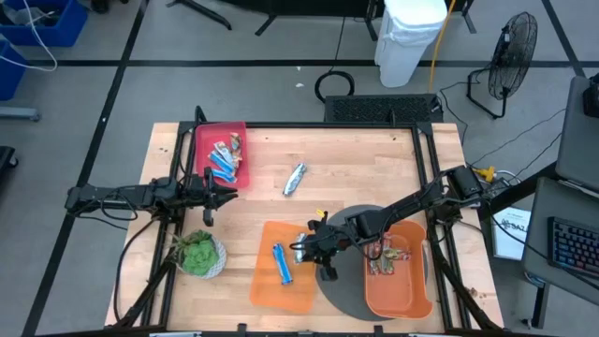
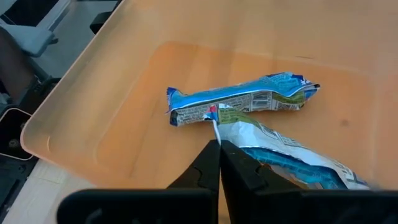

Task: Pick and place Granola Bars by type
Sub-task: Put the top blue granola bar into the left orange bin, then put the blue granola bar into the left orange bin

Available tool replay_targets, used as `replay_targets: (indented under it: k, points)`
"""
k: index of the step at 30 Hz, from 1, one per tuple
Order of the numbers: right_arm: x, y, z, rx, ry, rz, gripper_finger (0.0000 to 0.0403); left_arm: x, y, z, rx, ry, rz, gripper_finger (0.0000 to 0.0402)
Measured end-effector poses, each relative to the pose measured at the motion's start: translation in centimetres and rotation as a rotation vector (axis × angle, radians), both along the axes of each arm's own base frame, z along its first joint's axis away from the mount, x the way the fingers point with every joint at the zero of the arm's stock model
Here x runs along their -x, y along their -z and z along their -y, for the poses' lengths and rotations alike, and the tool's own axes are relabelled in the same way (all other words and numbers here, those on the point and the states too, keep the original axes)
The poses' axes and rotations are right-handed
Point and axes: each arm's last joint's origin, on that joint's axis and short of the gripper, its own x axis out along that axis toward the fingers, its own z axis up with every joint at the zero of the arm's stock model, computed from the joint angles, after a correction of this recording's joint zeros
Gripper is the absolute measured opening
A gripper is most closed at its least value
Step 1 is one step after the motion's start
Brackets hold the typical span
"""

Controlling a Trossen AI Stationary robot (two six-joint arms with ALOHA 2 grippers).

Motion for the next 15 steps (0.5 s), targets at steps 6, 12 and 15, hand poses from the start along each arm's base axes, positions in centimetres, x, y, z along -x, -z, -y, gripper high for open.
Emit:
replay_targets:
  k: [6, 12, 15]
  points:
    - [0.0, 0.0, 0.0, 0.0, 0.0, 0.0, 0.0047, 0.0, 0.0, 0.0, 0.0, 0.0, 0.0, 0.0072]
    - [-0.23, -0.31, -0.07, -0.012, 0.0, 0.039, 0.0105, 0.0, 0.0, 0.0, 0.0, 0.0, 0.0, 0.0072]
    - [-0.45, -0.74, -0.14, -0.015, -0.007, 0.088, 0.0127, 0.0, 0.0, 0.0, 0.0, 0.0, 0.0, 0.0072]
